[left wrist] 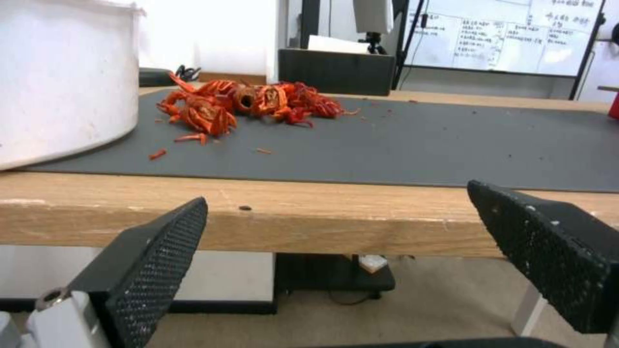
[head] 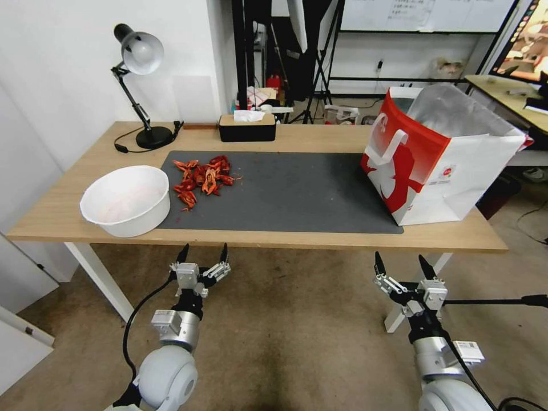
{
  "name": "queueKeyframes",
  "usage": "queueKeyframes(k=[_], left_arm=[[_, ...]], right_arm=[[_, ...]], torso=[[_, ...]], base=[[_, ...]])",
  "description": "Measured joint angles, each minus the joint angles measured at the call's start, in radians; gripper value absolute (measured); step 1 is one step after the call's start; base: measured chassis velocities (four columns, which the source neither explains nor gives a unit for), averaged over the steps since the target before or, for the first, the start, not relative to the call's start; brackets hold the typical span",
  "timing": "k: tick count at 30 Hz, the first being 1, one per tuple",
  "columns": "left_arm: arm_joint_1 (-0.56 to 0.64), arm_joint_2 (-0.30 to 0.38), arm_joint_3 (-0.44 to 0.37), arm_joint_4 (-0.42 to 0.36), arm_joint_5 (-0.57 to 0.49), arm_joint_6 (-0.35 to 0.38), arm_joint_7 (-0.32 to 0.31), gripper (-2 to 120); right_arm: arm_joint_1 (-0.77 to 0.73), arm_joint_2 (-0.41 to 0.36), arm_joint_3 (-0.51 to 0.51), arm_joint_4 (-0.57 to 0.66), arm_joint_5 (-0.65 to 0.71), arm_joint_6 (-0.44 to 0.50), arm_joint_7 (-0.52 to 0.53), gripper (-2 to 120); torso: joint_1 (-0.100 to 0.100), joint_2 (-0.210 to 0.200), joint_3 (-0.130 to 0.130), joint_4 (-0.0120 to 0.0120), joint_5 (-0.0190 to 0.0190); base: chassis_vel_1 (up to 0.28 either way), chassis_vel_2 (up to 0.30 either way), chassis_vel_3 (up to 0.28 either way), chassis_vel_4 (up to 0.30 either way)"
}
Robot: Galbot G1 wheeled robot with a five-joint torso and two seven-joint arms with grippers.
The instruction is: Close the takeout container lid, then place the container into the takeout bag.
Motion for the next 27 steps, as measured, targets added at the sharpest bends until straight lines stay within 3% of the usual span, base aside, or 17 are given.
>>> queueKeyframes(k=[27], left_arm=[[-0.001, 0.001, 0.000, 0.001, 0.001, 0.000, 0.000, 100]], right_arm=[[0.003, -0.003, -0.001, 0.000, 0.003, -0.002, 0.000, 100]], torso=[[0.000, 0.000, 0.000, 0.0000, 0.0000]], base=[[0.000, 0.000, 0.000, 0.000]])
